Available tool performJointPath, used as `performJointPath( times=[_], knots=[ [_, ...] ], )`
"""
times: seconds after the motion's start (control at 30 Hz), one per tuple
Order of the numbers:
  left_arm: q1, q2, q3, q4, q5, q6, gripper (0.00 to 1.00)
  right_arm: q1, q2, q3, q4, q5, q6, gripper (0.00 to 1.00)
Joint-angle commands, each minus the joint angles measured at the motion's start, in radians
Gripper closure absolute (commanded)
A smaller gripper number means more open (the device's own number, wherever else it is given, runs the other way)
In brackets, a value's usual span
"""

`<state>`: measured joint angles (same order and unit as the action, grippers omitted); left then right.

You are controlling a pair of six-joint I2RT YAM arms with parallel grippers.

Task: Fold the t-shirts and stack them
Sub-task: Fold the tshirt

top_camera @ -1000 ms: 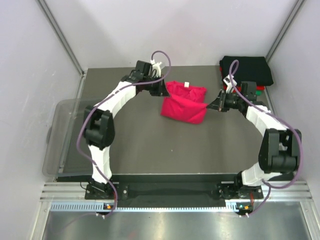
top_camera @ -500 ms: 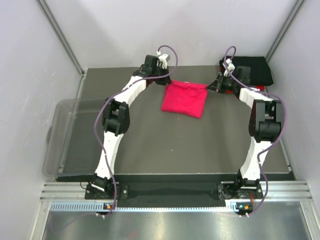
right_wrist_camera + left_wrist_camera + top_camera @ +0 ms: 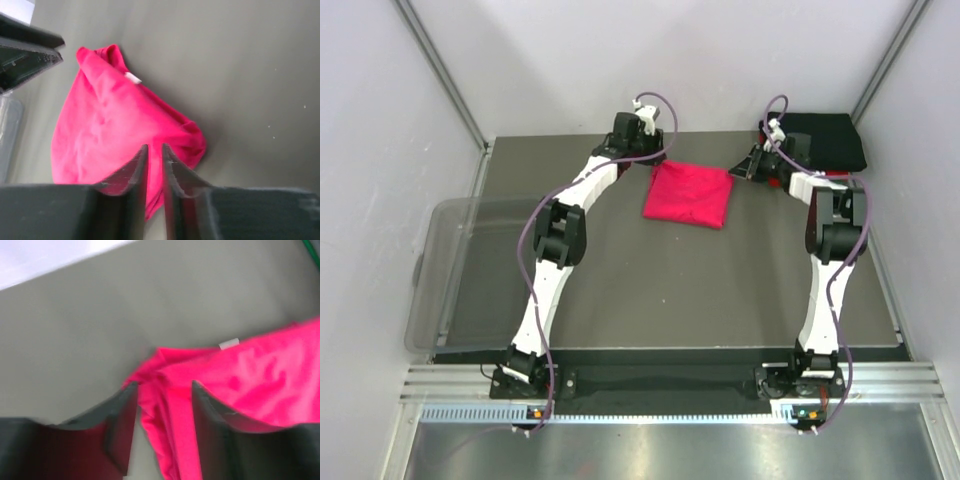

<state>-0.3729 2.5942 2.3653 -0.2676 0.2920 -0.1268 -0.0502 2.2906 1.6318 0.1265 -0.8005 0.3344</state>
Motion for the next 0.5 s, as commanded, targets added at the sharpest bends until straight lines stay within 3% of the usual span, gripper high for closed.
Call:
performJointPath(
  times=[0.0,0.03,0.07,0.17,0.3,0.33,0.4,0.43,0.47],
  knots=[
    [-0.007,-0.002,0.068,0.111,-0.15,0.035,0.45,-0.013,-0.012,0.044,0.093,-0.026,0.006,0.8],
    [-0.018,-0.014,0.074,0.11,-0.18,0.052,0.32,-0.013,-0.049,0.033,0.087,-0.008,-0.024,0.65],
    [-0.02,-0.022,0.077,0.107,-0.2,0.074,0.29,-0.013,-0.069,0.016,0.041,0.012,-0.037,0.55],
    [-0.026,-0.086,0.055,0.058,-0.313,0.092,0.27,-0.022,-0.144,-0.013,-0.089,0.024,-0.078,0.39],
    [-0.026,-0.207,-0.05,-0.033,-0.318,0.09,0.28,-0.028,-0.246,-0.118,-0.206,0.006,-0.136,0.13],
    [-0.02,-0.277,-0.099,-0.03,-0.219,0.089,0.3,-0.027,-0.273,-0.151,-0.256,0.007,-0.158,0.02],
    [-0.009,-0.362,-0.302,0.02,-0.102,0.067,0.32,-0.027,-0.287,-0.173,-0.31,-0.012,-0.178,0.0],
    [-0.001,-0.429,-0.361,0.048,0.044,0.047,0.33,-0.027,-0.292,-0.181,-0.356,-0.014,-0.181,0.0],
    [0.002,-0.45,-0.408,0.073,0.102,-0.008,0.35,-0.027,-0.293,-0.202,-0.369,-0.014,-0.176,0.0]
  ],
)
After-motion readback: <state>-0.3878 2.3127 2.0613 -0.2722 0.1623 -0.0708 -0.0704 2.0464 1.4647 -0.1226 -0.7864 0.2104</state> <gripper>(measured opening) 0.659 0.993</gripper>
